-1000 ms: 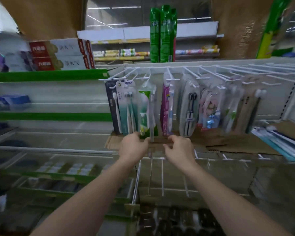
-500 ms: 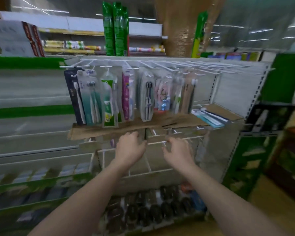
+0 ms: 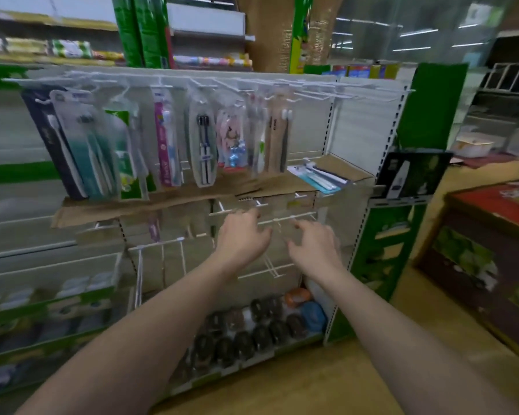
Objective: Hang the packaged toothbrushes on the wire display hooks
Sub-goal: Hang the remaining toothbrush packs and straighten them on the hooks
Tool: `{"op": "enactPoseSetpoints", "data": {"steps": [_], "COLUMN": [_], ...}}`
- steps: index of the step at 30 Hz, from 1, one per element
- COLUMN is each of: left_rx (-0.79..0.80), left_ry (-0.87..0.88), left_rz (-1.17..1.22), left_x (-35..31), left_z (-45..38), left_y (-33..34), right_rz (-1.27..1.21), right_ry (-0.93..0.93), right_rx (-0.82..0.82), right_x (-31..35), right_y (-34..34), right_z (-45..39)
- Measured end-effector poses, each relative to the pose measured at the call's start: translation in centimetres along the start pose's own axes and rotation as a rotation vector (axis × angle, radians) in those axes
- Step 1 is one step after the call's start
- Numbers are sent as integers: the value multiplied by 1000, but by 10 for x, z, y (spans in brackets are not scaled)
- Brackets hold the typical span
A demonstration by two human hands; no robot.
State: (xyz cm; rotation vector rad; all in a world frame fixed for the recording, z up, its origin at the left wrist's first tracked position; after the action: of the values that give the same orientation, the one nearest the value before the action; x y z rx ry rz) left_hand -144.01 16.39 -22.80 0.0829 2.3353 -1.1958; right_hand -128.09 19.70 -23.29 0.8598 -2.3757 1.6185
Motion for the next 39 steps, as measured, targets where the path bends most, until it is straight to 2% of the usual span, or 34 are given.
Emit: {"op": "enactPoseSetpoints", "data": {"steps": [8,20,25,39], "left_rx": [64,29,43,-21], "left_ry": [-10,-43,-69,-3], "left_rz": [-54,-76,-108,-2], "left_x": [-68,-148,-149,-141], "left_z": [-7,-34,-48,-150], "left_y": [58,124,141,166], "right_rz": [-17,-82,-122,-75], "right_ry": [23,-39,-19,1], "right_rx": [11,22,70,8], "right_x": [-78,-170,-183,-165], "right_y": [-8,-26,-17,19], "right_z": [-29,-88,-105,-186]}}
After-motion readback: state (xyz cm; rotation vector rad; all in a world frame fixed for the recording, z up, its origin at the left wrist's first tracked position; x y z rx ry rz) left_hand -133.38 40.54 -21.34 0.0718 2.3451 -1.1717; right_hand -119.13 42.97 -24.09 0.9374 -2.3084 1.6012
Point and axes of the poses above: each hand's wrist, its own z-axis away from the middle knuckle, its own y-axis out of the palm, x = y × z, the point moved 1 cm from there along -z, towards the middle knuckle, and after that the axes turned 11 degrees about -x, right-handed, at the moved point
